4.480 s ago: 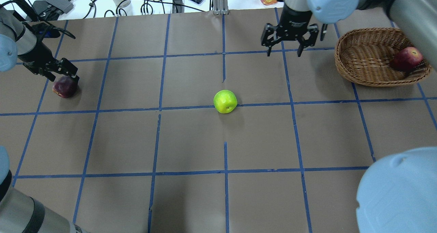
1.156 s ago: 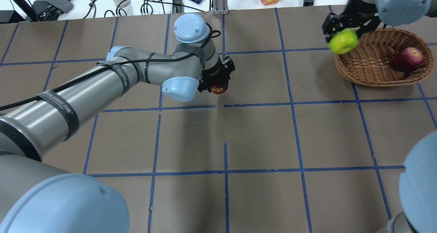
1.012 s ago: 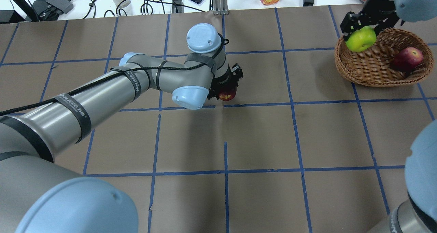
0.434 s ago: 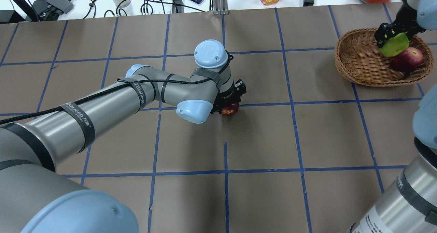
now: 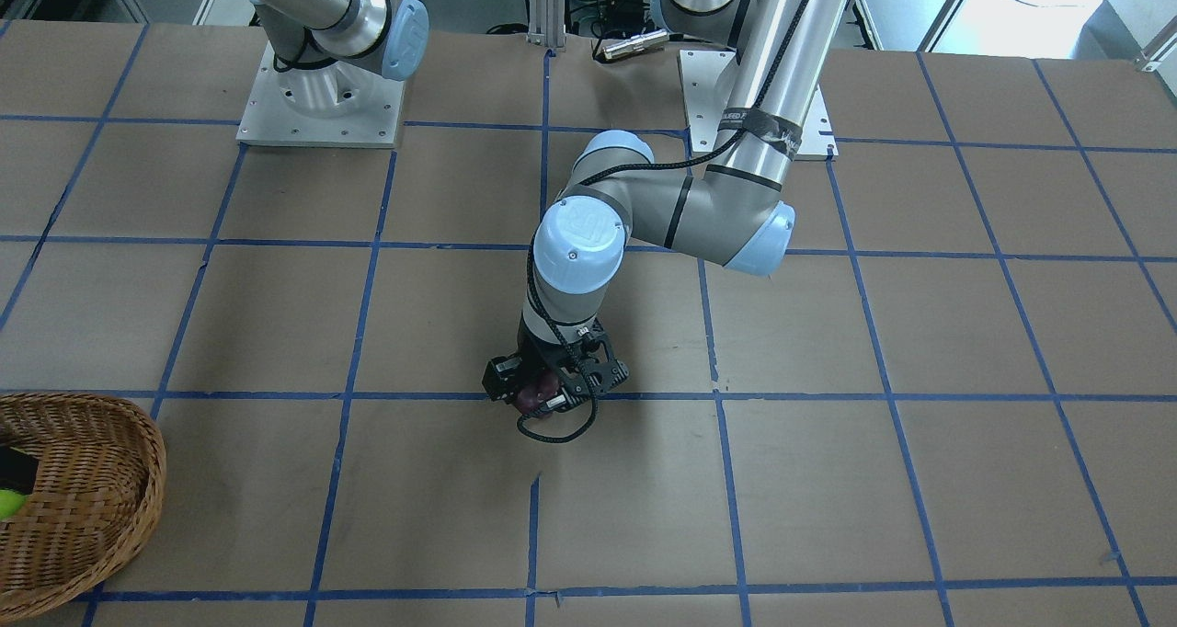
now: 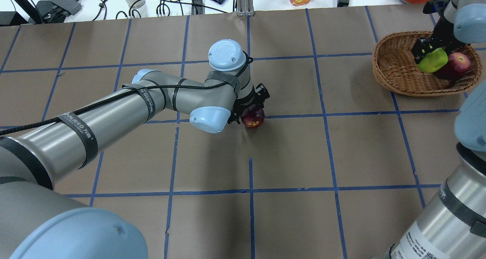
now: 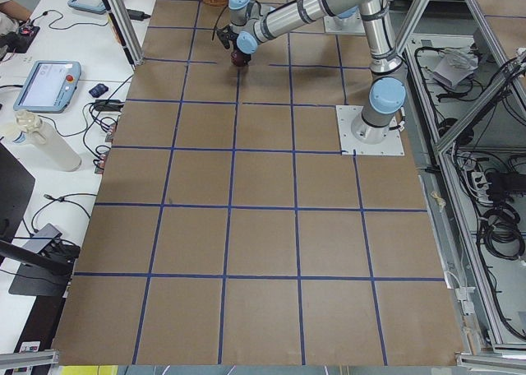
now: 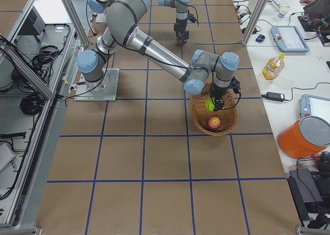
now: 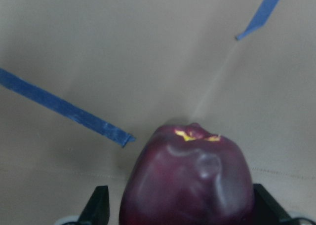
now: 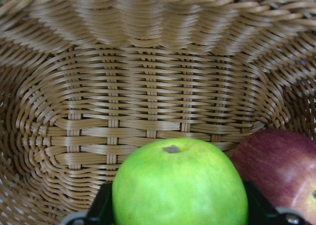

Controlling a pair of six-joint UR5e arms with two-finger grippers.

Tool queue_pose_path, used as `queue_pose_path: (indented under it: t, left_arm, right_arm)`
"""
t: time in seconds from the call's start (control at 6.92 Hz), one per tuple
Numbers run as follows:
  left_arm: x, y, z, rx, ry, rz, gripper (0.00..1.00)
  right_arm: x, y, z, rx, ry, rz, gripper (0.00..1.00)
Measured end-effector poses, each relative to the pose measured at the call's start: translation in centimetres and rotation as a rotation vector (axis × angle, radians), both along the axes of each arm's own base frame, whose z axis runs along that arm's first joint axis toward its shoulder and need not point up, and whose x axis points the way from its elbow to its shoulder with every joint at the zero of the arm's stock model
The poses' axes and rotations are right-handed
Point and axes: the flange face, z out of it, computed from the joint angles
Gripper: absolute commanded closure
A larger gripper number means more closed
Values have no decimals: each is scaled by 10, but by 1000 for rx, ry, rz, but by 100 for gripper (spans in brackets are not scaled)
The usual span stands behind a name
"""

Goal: Put all apples into basket
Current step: 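Release the dark red apple at center and raise the left gripper, then move the right gripper over the dark red apple and lower it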

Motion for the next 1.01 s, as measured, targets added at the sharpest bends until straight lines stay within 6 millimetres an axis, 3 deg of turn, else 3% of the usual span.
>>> queue_pose_path:
  t: [0.29, 0.43, 0.58, 0.72, 0.87, 1.01]
  left_arm:
    - [35, -27, 53, -17, 1, -16, 0]
    - [55, -40, 100, 8, -9, -56, 0]
    - [72, -42, 155, 44, -21, -117, 0]
    - [86, -32, 208, 68, -30, -198, 0]
    - [98, -15, 248, 60, -35, -295, 0]
    - [114, -4, 279, 21, -38, -408, 0]
  right_arm:
    - [1, 2, 0, 25, -12, 2, 0]
    - [5, 5, 16, 41, -23, 1, 0]
    - [20, 11, 48, 41, -36, 1, 0]
    - [51, 18, 82, 32, -58, -6, 0]
    - [98, 23, 109, 25, -80, -25, 0]
    - [166, 29, 125, 33, -96, -36, 0]
